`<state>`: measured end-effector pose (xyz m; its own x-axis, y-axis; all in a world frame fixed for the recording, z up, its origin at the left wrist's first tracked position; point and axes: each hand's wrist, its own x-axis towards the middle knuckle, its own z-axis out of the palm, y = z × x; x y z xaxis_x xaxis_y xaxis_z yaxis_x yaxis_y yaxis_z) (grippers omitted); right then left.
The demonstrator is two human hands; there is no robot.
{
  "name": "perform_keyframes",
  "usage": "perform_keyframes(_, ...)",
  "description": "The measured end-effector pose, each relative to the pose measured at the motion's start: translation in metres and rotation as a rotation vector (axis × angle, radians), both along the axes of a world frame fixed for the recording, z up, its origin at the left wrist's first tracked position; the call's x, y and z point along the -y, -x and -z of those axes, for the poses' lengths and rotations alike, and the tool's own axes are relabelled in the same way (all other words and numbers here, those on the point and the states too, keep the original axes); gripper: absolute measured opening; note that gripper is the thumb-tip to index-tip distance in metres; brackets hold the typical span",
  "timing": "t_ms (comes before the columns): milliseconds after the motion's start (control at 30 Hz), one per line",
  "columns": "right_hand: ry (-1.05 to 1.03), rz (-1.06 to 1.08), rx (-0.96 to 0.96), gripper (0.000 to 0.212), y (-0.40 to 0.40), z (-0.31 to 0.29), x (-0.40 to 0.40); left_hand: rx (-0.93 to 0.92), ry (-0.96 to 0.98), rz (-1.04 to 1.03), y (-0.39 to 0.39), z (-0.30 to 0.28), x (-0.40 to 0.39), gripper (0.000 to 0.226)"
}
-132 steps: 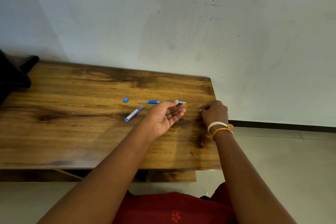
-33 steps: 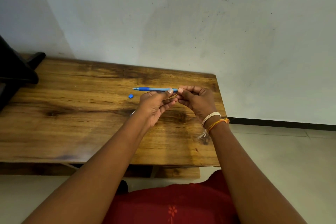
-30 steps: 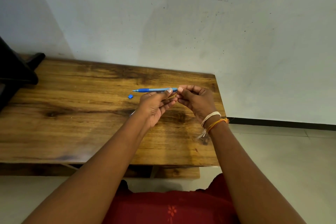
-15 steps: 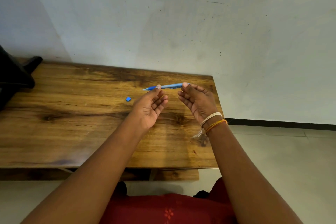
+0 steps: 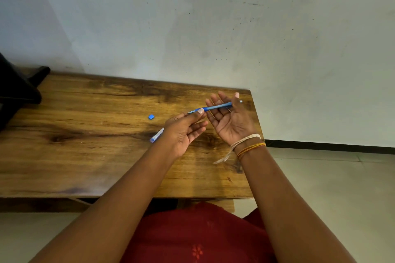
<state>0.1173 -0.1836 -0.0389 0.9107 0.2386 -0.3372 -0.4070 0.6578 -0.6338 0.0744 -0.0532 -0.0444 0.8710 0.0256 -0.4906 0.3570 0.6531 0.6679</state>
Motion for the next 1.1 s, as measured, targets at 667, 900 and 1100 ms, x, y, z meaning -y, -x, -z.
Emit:
perform_keyframes(667, -0.388, 0.195, -0.021, 0.066, -0.004, -0.015, 0.013, -0.094, -0.206, 0.3, 0.01, -0.001, -0.017, 0.022)
perform_keyframes(900, -0.166, 0.18, -0.023, 0.057, -0.004, -0.029, 0.009, -0.152, -0.182, 0.329, 0.011, 0.0, -0.021, 0.032)
perform_keyframes(1100, -0.153, 0.127, 0.007, 0.064, -0.002, -0.031, 0.006, -0.217, -0.157, 0.379, 0.01, 0.005, -0.023, 0.048)
